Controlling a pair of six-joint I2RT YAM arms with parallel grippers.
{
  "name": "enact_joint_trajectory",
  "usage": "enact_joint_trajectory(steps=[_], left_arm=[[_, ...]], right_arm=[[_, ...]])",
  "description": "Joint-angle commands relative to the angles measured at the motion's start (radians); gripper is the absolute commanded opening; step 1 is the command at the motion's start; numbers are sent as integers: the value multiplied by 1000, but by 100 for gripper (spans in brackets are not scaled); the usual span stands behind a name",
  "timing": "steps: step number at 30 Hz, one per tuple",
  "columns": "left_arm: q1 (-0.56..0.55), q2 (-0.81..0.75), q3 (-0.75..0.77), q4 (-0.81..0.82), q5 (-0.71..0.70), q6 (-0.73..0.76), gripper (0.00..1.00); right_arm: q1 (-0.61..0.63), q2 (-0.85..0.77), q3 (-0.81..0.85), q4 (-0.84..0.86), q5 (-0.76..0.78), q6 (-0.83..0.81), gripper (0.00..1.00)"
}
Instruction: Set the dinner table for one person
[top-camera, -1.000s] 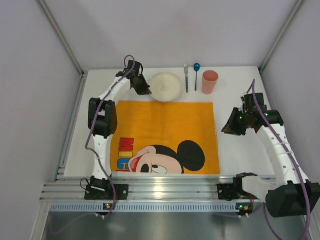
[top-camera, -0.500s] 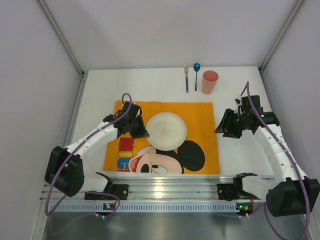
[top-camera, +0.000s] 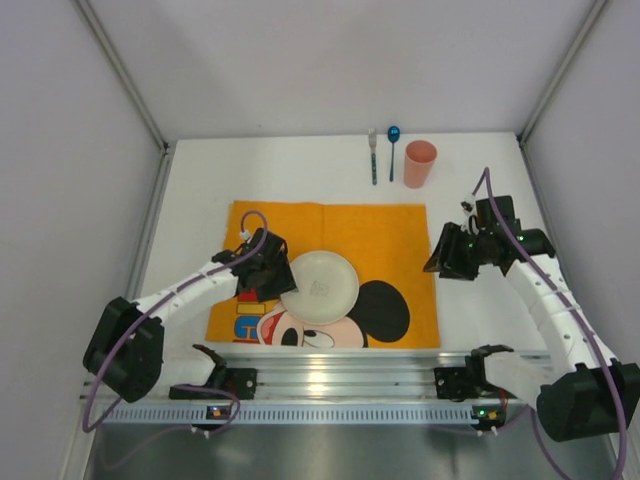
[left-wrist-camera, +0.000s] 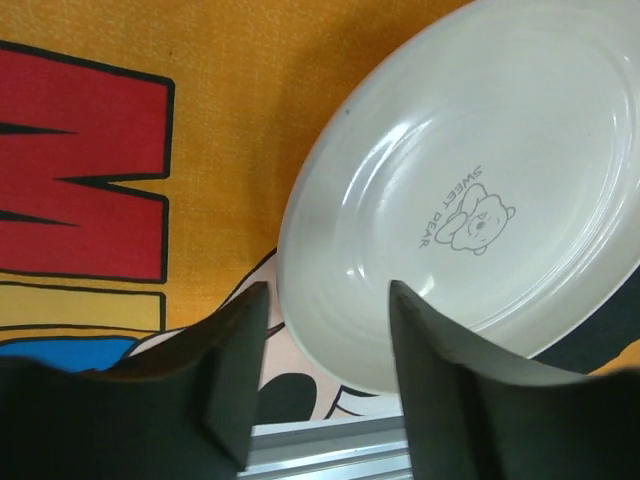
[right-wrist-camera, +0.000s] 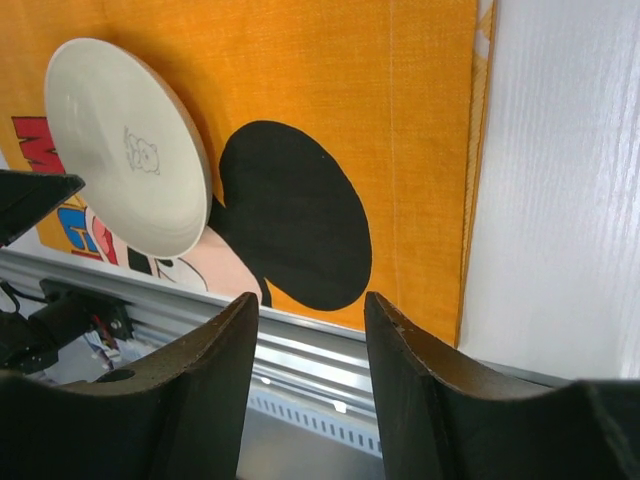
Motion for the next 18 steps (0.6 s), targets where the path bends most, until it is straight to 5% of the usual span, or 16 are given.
enact_joint_trajectory(steps=[1, 5, 13, 15, 18], left_arm=[[-12, 18, -5, 74, -14, -24, 60], [-22, -1, 25, 24, -20, -31, 65], [-24, -103, 211, -171, -101, -24, 66], [-22, -90, 267, -211, -108, 1, 65], [-21, -61, 341, -278, -137, 48, 63]], right_arm=[[16, -31, -3, 20, 2, -9, 47], [17, -12, 53, 29, 6, -2, 45], [73, 209, 315, 71, 36, -15, 81], [73, 280, 458, 41, 78, -37, 99], [65, 414, 677, 37, 166, -60, 100]])
